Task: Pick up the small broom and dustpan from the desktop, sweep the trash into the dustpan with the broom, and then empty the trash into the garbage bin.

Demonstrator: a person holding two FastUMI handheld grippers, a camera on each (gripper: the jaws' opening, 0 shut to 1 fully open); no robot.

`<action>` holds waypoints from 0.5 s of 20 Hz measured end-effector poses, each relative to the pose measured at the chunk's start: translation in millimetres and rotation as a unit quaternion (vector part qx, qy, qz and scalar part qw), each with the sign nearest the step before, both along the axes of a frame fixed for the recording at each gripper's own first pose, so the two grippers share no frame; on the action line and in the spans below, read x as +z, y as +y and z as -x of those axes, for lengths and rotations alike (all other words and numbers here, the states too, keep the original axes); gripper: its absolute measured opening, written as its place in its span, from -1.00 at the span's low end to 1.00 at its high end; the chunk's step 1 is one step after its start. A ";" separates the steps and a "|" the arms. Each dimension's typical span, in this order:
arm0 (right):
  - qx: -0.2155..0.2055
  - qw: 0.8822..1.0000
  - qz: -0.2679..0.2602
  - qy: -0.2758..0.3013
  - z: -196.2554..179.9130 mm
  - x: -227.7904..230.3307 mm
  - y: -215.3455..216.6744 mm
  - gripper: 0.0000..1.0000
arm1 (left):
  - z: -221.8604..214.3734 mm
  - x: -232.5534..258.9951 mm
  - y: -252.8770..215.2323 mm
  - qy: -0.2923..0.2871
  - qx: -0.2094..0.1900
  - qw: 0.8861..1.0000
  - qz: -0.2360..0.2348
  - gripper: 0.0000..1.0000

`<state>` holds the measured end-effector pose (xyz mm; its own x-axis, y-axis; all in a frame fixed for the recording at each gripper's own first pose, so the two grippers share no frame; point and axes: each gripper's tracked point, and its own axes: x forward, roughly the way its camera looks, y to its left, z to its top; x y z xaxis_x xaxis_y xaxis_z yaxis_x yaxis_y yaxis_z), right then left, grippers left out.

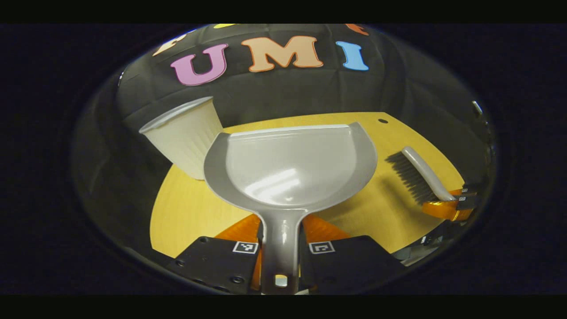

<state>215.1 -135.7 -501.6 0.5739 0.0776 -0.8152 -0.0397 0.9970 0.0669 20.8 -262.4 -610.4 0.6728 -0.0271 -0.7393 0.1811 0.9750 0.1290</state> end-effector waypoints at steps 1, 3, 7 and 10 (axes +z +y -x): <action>-0.003 1.000 0.003 0.004 -3.1 -0.6 1.2 -0.58 | 1.4 -10.2 1.1 0.005 0.007 1.000 -0.001 -0.46; -0.011 1.000 0.007 0.013 -9.3 -18.5 5.0 -0.58 | 8.1 -32.9 2.7 0.021 0.019 1.000 -0.006 -0.44; -0.030 0.998 0.016 0.046 -26.5 -47.8 18.8 -0.57 | 27.5 -69.7 5.1 0.067 0.027 0.997 0.006 -0.47; -0.033 0.997 0.023 0.068 -52.2 -65.6 36.0 -0.57 | 32.4 -71.8 8.3 0.086 0.024 0.996 -0.011 -0.41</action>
<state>267.3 -99.7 -567.2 0.4601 0.0044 -0.8879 0.0321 0.9993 0.0215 -11.6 -254.2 -682.2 0.5355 0.0189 -0.8443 0.1565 0.9802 0.1212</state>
